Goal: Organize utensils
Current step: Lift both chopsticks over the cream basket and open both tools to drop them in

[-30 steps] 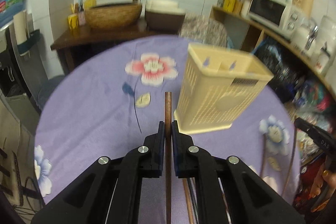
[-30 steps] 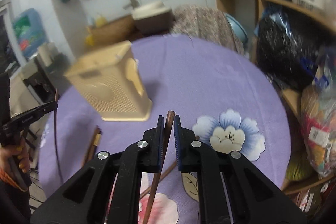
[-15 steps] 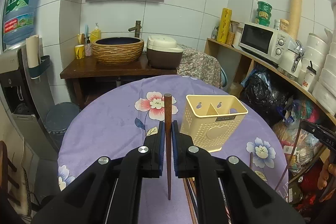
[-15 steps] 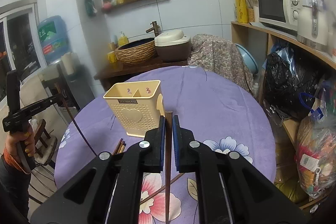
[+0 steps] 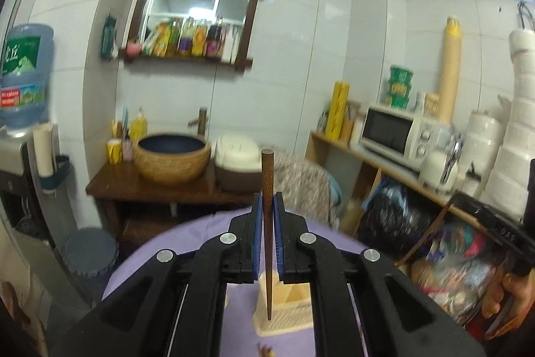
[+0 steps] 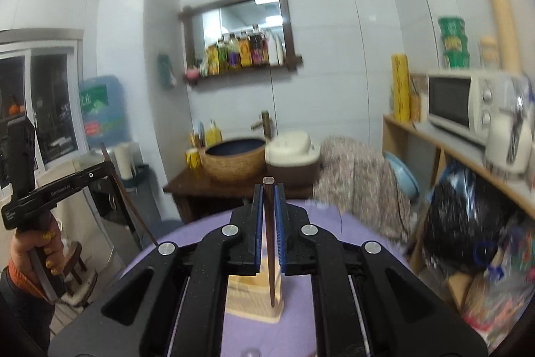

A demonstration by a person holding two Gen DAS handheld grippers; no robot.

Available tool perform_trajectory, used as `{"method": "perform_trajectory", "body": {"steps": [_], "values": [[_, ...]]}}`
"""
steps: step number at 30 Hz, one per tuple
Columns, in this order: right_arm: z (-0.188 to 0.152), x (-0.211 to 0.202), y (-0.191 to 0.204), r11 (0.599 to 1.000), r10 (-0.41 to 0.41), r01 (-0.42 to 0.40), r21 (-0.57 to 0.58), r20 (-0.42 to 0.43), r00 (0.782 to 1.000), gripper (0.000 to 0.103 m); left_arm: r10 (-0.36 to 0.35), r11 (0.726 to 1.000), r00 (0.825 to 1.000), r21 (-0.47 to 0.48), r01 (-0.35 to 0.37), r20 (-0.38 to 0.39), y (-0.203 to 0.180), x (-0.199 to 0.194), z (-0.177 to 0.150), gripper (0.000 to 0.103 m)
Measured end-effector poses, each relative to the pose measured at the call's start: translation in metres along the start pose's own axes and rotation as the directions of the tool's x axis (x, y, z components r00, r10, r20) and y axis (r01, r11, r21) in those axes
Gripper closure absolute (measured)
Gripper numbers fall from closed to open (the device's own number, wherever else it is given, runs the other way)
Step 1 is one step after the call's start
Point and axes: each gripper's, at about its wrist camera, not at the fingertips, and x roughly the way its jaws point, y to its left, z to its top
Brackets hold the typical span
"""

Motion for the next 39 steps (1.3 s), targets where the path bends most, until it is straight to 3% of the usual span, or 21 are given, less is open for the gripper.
{"method": "perform_trajectory", "body": {"steps": [5,14,24,39], "values": [[0.035,0.023,0.018,1.0,-0.003,0.003,-0.001,0.053,0.999,0.095,0.011,1.0,0.999,-0.005,-0.011,0.046,-0.022,0.027,0.02,0.095],[-0.007,0.082,0.026,1.0,-0.009,0.01,0.013,-0.001,1.0,0.095,0.026,0.999,0.998,-0.025,-0.028,-0.057,-0.025,0.091,-0.046,0.095],[0.029,0.082,0.034,1.0,-0.021,0.022,-0.015,0.058,0.998,0.095,0.045,0.999,0.995,0.007,-0.044,-0.09,-0.021,0.102,-0.053,0.095],[-0.074,0.14,0.018,0.999,-0.045,0.047,0.008,-0.162,0.986,0.095,0.058,0.998,0.977,0.027,-0.054,-0.204,-0.014,0.125,-0.101,0.095]]}}
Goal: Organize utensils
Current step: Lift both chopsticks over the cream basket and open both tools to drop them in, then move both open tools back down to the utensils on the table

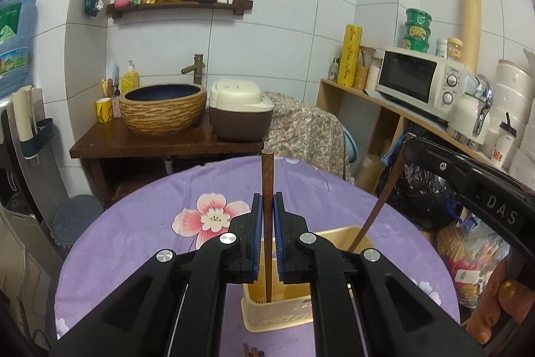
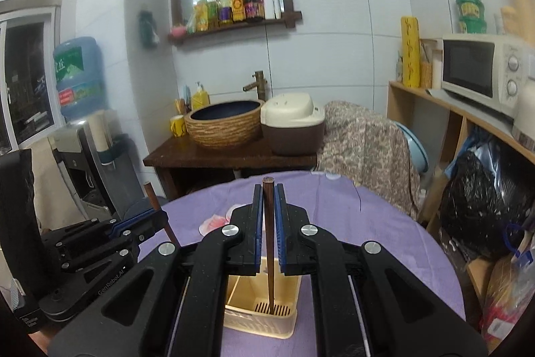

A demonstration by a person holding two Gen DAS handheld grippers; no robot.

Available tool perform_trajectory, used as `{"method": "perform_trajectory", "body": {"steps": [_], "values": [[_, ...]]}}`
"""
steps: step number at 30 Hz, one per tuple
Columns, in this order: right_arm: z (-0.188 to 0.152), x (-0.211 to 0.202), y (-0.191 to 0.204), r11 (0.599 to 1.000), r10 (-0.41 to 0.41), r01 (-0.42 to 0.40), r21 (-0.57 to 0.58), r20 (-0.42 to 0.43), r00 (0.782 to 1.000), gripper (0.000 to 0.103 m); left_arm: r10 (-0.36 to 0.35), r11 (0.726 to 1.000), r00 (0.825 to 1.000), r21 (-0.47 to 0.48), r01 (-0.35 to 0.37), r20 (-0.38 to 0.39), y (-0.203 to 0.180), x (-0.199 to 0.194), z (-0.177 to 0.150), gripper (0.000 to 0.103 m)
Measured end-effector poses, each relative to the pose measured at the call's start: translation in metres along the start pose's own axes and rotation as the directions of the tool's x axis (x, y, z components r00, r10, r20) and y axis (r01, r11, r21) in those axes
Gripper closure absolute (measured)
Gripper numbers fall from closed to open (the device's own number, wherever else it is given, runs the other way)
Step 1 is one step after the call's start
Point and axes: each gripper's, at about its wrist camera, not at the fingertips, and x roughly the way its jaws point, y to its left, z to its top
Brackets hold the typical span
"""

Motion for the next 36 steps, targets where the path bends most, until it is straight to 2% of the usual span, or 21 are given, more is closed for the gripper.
{"method": "perform_trajectory", "body": {"steps": [6,7,8,9,10,11,13,14,16,18,20,21,24,26,29,31,32,36], "values": [[-0.011,0.005,-0.009,1.0,-0.011,0.011,0.013,-0.011,1.0,0.094,-0.005,1.0,0.999,-0.017,0.004,-0.038,0.003,0.005,-0.009,0.094],[-0.011,0.005,-0.01,1.0,-0.009,0.009,0.017,-0.008,1.0,0.091,-0.002,1.0,0.999,-0.014,0.002,-0.04,0.004,0.004,-0.009,0.086],[-0.012,0.004,-0.012,1.0,-0.012,0.012,0.021,-0.005,1.0,0.085,0.002,1.0,0.999,-0.017,-0.002,-0.036,0.005,0.002,-0.009,0.068],[-0.013,0.001,-0.013,0.999,-0.023,0.023,0.026,0.002,1.0,0.063,0.002,1.0,1.0,-0.026,-0.002,-0.022,0.006,-0.003,-0.009,0.058],[-0.014,-0.003,-0.015,0.999,-0.035,0.034,0.033,0.012,0.999,0.035,0.0,0.999,1.0,-0.032,-0.001,-0.009,0.007,-0.008,-0.009,0.043],[-0.016,-0.01,-0.017,0.998,-0.045,0.044,0.041,0.036,0.998,0.028,-0.002,0.999,1.0,-0.036,0.002,0.007,0.007,-0.013,-0.009,0.038],[-0.019,-0.021,-0.016,0.998,-0.051,0.05,0.033,0.051,0.997,0.027,-0.006,1.0,1.0,-0.023,0.006,0.027,0.009,-0.029,-0.012,0.036],[-0.022,-0.025,-0.016,0.998,-0.062,0.061,0.027,0.046,0.997,0.026,0.001,1.0,1.0,-0.018,0.0,0.03,0.009,-0.034,-0.014,0.029],[-0.033,-0.037,-0.018,0.992,-0.123,0.123,0.026,0.023,0.992,0.014,0.034,0.999,0.999,-0.014,-0.034,0.041,0.012,-0.052,-0.024,0.019],[-0.05,-0.048,-0.02,0.987,-0.158,0.158,0.01,-0.02,0.987,0.007,0.049,0.999,0.998,-0.009,-0.049,0.036,0.017,-0.065,-0.036,0.016],[-0.07,-0.056,-0.022,0.979,-0.205,0.205,-0.013,-0.06,0.977,0.007,0.078,0.997,0.997,0.015,-0.078,0.007,0.023,-0.078,-0.058,0.012],[-0.086,-0.058,-0.022,0.97,-0.243,0.241,-0.038,-0.101,0.965,0.006,0.085,0.996,0.996,0.026,-0.084,-0.007,0.024,-0.08,-0.065,0.011],[-0.129,-0.056,-0.021,0.956,-0.293,0.278,-0.094,-0.233,0.927,0.006,0.125,0.992,0.988,0.044,-0.121,-0.094,0.035,-0.086,-0.104,0.011],[-0.164,-0.051,-0.018,0.955,-0.297,0.272,-0.119,-0.336,0.894,0.006,0.128,0.992,0.982,0.034,-0.125,-0.139,0.042,-0.087,-0.125,0.011],[-0.205,-0.048,-0.011,0.969,-0.248,0.225,-0.105,-0.451,0.857,0.006,0.146,0.989,0.967,0.014,-0.146,-0.208,0.051,-0.089,-0.159,0.011],[-0.224,-0.046,-0.006,0.975,-0.22,0.2,-0.094,-0.493,0.842,0.006,0.143,0.989,0.958,0.001,-0.148,-0.247,0.053,-0.088,-0.174,0.011],[-0.232,-0.043,-0.002,0.974,-0.224,0.198,-0.106,-0.512,0.829,0.006,0.142,0.989,0.955,-0.001,-0.147,-0.259,0.053,-0.088,-0.18,0.011],[-0.247,-0.037,0.0,0.965,-0.263,0.231,-0.127,-0.536,0.802,0.006,0.143,0.99,0.948,0.046,-0.135,-0.286,0.041,-0.086,-0.194,0.011]]}}
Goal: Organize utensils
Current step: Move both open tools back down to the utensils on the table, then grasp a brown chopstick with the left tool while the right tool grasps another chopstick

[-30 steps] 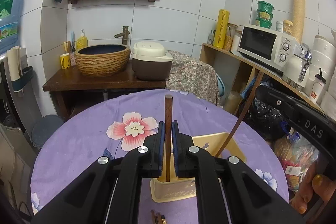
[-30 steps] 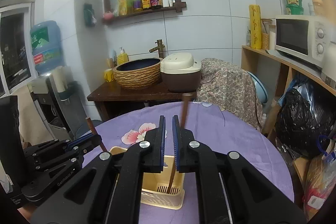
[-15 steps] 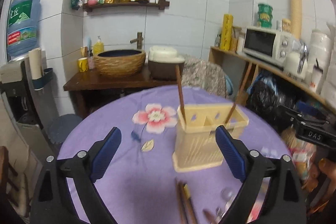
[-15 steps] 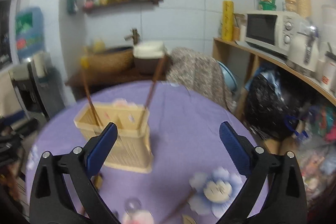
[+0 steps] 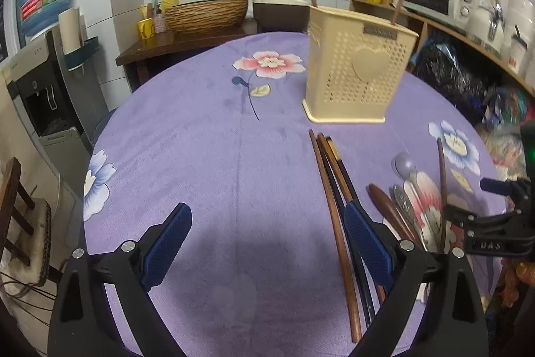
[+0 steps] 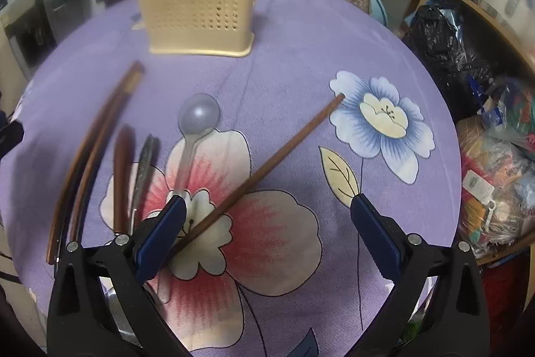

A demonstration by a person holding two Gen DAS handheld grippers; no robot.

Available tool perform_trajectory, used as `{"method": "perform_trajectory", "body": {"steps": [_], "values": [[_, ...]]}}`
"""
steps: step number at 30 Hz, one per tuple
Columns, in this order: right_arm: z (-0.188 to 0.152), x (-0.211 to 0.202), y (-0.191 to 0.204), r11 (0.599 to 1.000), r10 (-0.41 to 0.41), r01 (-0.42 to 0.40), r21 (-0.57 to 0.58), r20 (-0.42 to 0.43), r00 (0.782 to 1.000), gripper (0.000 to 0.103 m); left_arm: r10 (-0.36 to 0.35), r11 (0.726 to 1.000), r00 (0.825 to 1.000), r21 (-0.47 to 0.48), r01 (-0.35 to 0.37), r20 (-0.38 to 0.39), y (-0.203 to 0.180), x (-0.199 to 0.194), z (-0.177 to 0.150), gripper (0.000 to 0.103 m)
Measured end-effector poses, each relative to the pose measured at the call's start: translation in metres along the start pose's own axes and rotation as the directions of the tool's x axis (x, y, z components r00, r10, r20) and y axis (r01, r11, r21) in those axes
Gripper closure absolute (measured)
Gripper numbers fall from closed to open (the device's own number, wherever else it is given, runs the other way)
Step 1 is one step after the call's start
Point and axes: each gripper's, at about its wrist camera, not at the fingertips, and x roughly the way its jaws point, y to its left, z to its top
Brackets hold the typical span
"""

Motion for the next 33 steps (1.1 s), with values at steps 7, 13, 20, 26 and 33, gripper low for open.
{"method": "perform_trajectory", "body": {"steps": [7,13,20,26,33], "values": [[-0.003,0.007,-0.007,1.0,0.004,-0.003,0.022,-0.041,0.999,0.006,-0.023,0.998,0.999,0.058,0.025,-0.04,-0.02,0.007,-0.012,0.014],[-0.002,0.013,-0.009,0.998,0.047,-0.043,0.05,-0.074,0.996,0.006,-0.023,0.997,0.996,0.07,0.03,-0.09,-0.025,0.016,-0.022,0.024],[-0.005,0.02,-0.01,0.997,0.066,-0.061,0.052,-0.1,0.993,0.006,-0.034,0.996,0.989,0.072,0.045,-0.143,-0.028,0.024,-0.03,0.041],[-0.014,0.017,-0.04,0.996,0.043,-0.034,0.081,-0.113,0.993,0.006,-0.094,0.994,0.981,0.04,0.102,-0.168,-0.028,0.025,-0.033,0.043],[-0.02,0.014,-0.059,0.992,0.065,-0.053,0.116,-0.106,0.992,0.006,-0.088,0.994,0.979,0.043,0.097,-0.183,-0.029,0.028,-0.035,0.048]]}}
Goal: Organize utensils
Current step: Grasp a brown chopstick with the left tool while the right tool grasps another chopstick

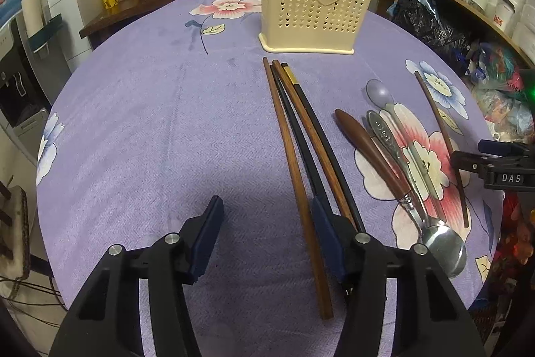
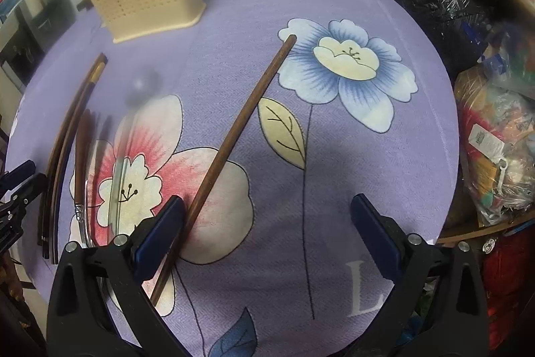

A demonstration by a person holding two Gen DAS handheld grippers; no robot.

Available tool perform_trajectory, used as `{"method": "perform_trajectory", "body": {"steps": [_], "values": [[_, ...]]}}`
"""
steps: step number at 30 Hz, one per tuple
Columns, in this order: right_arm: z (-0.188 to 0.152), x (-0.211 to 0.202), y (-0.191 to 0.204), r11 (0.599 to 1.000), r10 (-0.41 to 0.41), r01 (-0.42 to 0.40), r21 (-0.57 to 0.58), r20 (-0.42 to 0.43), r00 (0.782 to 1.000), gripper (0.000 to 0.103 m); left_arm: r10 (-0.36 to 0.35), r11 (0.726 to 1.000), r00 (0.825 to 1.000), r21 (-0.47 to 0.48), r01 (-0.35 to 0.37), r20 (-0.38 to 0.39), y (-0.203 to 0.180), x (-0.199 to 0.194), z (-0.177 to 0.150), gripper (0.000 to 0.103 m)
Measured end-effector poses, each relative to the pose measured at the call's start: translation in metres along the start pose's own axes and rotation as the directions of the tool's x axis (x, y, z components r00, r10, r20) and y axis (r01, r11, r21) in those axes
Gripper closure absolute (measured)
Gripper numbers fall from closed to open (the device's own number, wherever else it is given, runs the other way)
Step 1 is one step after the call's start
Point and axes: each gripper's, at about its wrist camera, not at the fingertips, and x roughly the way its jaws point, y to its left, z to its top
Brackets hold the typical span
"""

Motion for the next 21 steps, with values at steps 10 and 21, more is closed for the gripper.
{"method": "perform_trajectory", "body": {"steps": [10,21], "values": [[-0.002,0.003,0.004,1.0,-0.003,0.003,-0.007,0.008,1.0,0.006,0.047,0.999,0.999,0.021,-0.047,-0.001,0.006,0.015,0.019,0.05],[0.009,0.005,-0.003,0.998,0.05,-0.053,0.032,0.086,0.995,0.006,0.07,0.997,0.997,0.032,-0.069,-0.033,0.032,0.036,0.054,0.052]]}}
